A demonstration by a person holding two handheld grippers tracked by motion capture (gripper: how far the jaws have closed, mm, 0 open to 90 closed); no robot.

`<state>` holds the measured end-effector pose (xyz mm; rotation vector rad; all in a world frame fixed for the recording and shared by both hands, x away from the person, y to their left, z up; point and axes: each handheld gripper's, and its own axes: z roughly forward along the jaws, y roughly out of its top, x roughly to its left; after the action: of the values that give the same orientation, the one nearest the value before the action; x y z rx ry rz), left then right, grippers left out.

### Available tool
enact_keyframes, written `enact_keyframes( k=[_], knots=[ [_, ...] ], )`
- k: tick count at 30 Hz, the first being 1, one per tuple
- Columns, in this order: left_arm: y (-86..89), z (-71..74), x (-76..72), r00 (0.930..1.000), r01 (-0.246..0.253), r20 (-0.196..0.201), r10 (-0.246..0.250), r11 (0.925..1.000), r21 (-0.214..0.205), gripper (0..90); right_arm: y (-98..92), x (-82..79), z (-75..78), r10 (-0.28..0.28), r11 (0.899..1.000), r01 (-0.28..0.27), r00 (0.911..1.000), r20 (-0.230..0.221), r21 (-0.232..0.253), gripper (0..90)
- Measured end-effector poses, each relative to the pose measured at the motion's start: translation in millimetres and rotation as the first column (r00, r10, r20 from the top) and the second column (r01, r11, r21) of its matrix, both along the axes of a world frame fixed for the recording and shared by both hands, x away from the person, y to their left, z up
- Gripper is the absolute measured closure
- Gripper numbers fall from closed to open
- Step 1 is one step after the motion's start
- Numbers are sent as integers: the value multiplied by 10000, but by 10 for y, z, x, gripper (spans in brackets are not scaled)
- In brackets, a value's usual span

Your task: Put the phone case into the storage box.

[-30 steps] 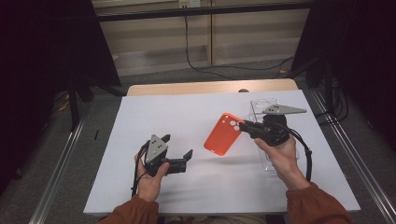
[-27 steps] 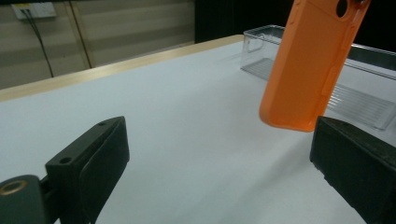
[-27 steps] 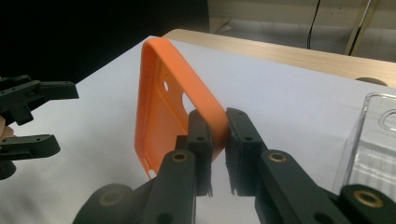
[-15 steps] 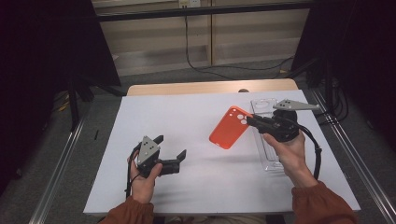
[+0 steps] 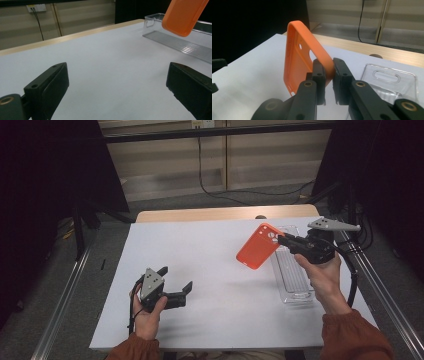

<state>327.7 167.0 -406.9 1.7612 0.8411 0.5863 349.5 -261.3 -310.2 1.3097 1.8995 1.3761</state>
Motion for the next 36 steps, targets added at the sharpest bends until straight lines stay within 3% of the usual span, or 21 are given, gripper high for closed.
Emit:
enact_keyframes(
  k=[8,15,18,21,30,36],
  knots=[
    [185,-6,-40,9998,-155,-84,154,9997,-198,53,-110,34,81,-274,9995,275,9996,93,-139,805],
    [303,-33,-52,9986,-524,48,526,9982,-292,53,-177,64,161,-443,9985,451,9987,246,-324,805],
    [330,-60,-56,9981,-550,279,558,9981,-281,49,-214,80,191,-568,9977,578,9980,277,-350,804],
    [376,-90,-39,9975,-706,16,709,9951,-694,43,-248,86,225,-619,9973,630,9976,308,-371,804],
    [505,-114,-88,9947,-931,394,954,9940,-570,32,-370,107,309,-869,9945,898,9947,544,-537,805],
    [589,-135,-120,9922,-1102,500,1142,9909,-775,29,-456,138,357,-1049,9914,1102,9916,750,-700,805]
  ],
)
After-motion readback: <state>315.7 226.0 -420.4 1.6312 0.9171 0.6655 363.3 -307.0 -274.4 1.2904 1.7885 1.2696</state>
